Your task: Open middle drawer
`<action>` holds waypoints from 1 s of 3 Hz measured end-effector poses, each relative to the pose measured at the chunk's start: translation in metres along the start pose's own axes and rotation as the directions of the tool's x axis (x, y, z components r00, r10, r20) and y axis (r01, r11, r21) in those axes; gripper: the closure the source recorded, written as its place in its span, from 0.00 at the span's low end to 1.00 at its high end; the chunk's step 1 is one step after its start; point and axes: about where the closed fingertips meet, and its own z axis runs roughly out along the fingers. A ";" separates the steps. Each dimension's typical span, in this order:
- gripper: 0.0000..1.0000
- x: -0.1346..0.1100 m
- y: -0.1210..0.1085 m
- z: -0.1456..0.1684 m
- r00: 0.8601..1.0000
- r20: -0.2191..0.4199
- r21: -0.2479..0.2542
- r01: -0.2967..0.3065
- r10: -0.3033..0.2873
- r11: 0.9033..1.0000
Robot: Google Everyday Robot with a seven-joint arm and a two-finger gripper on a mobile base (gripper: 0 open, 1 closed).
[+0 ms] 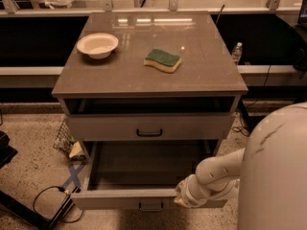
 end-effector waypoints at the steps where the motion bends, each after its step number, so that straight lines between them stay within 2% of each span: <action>1: 1.00 0.000 0.000 -0.001 1.000 0.000 0.000 0.000 0.000 1.000; 2: 0.85 0.000 0.000 -0.001 1.000 0.000 0.000 0.000 0.000 1.000; 3: 0.54 0.000 0.000 -0.001 1.000 0.000 0.000 0.000 0.000 1.000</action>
Offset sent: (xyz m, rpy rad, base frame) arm -0.0001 0.0000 0.0010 0.0000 0.0001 0.0000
